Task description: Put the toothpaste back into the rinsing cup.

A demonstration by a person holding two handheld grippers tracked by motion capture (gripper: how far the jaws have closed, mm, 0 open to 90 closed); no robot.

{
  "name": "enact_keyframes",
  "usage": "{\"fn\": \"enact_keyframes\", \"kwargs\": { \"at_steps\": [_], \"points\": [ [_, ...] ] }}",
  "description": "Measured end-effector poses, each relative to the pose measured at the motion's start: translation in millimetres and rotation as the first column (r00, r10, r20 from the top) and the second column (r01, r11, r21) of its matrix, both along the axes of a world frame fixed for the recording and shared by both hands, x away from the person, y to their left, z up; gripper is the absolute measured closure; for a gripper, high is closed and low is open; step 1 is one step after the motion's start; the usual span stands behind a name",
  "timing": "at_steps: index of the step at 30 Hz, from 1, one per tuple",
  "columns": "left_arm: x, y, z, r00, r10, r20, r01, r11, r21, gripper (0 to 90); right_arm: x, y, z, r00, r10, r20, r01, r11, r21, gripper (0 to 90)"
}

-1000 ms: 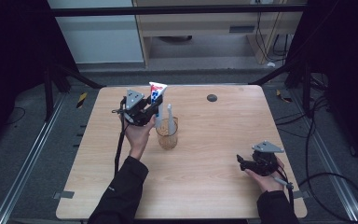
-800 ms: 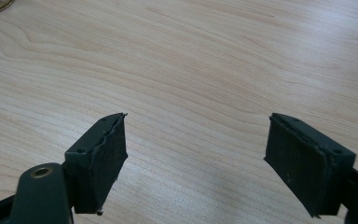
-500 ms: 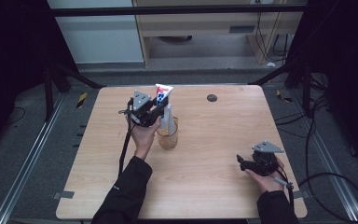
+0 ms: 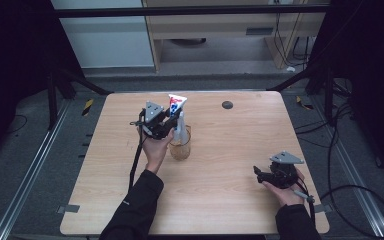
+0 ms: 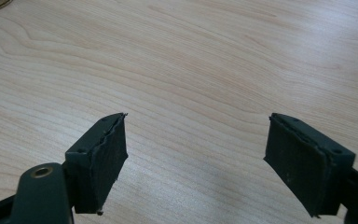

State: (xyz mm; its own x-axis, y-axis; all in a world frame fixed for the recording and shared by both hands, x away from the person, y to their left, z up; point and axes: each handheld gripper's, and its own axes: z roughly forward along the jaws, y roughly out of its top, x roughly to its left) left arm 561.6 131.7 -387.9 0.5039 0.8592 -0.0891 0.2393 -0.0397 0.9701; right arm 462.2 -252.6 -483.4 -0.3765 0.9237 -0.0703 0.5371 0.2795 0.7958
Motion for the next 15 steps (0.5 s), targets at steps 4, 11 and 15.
{"fn": "enact_keyframes", "kwargs": {
  "at_steps": [4,11,15],
  "points": [
    [0.5,1.2,-5.3,1.0000,0.000,-0.008,0.000,1.0000,-0.001,68.8,0.1,0.1,-0.2,1.0000,-0.001,-0.001,0.001,1.000,0.000,20.6],
    [0.1,0.0,-12.9,0.9997,-0.008,-0.022,0.008,1.0000,0.004,68.4,0.1,0.3,-0.3,1.0000,0.000,-0.003,0.000,1.000,0.000,20.6],
    [0.1,-1.4,-18.4,0.9992,-0.016,-0.036,0.016,0.9997,0.017,68.0,0.1,0.5,-0.3,1.0000,0.000,-0.003,0.000,1.000,0.000,20.6]
  ]
}}
